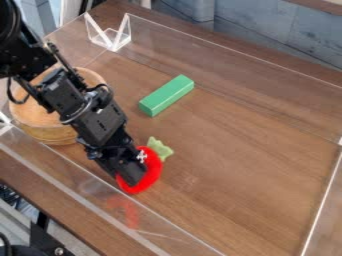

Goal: Move the red fruit to the right

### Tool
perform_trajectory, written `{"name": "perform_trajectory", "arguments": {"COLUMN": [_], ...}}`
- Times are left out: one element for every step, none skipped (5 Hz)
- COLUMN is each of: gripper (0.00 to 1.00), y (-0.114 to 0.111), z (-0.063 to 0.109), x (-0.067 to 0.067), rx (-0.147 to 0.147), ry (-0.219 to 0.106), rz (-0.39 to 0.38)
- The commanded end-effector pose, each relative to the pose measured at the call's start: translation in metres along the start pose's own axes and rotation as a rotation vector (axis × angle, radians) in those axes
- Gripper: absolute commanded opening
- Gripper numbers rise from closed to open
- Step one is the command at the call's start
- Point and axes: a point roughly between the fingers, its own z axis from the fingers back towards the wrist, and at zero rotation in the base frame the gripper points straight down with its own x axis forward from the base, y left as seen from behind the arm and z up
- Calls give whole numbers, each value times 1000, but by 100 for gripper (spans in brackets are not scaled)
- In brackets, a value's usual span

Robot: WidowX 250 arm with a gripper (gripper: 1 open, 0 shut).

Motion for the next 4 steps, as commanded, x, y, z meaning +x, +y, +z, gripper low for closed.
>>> {"name": "perform_trajectory", "arguments": {"gripper": [100,100,100,100], "y": [3,4,3,1], "z": [1,0,-3,-7], "x": [1,-3,2,5], "rx": [-24,-50,-54,-57], "ry": [-45,-64,-89,-111], "rz": [48,101,166,230]}}
